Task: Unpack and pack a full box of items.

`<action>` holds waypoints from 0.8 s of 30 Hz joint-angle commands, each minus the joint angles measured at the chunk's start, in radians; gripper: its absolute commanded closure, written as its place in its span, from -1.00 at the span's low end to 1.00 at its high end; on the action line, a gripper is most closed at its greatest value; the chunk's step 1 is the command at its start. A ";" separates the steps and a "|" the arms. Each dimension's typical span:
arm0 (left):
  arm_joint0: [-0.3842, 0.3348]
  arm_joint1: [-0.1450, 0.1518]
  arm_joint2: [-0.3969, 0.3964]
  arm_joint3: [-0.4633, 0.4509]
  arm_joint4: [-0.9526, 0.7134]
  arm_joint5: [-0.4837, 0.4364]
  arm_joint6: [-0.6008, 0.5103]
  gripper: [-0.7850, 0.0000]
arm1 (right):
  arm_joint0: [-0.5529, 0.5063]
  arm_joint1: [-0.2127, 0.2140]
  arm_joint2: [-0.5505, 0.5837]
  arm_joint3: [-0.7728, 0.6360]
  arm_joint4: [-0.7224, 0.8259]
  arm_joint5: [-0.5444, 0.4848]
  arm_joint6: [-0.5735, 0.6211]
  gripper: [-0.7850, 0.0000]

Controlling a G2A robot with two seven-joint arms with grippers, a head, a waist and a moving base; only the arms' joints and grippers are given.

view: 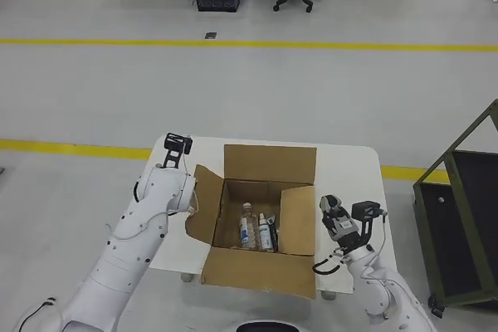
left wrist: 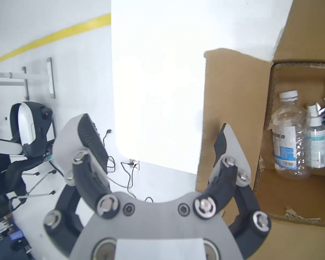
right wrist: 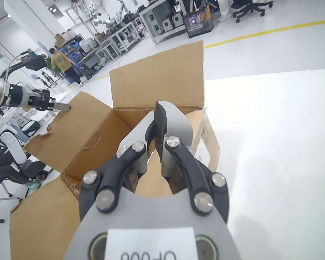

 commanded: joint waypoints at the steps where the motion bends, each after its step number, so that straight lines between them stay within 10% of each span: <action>1: 0.013 0.006 -0.019 -0.058 0.058 0.002 -0.017 -1.00 | -0.006 0.002 0.025 -0.004 -0.001 0.009 -0.008 1.00; 12: 0.054 -0.008 0.000 -0.252 -0.127 -0.202 0.182 -1.00 | -0.019 0.010 0.097 0.086 -0.075 0.066 -0.067 1.00; 19: 0.028 -0.034 0.067 -0.168 -0.488 -0.487 0.413 -1.00 | -0.035 0.007 0.091 0.130 -0.096 0.096 -0.101 1.00; 24: 0.010 -0.044 0.084 -0.102 -0.597 -0.524 0.436 -1.00 | -0.052 0.006 0.091 0.130 -0.111 0.108 -0.114 1.00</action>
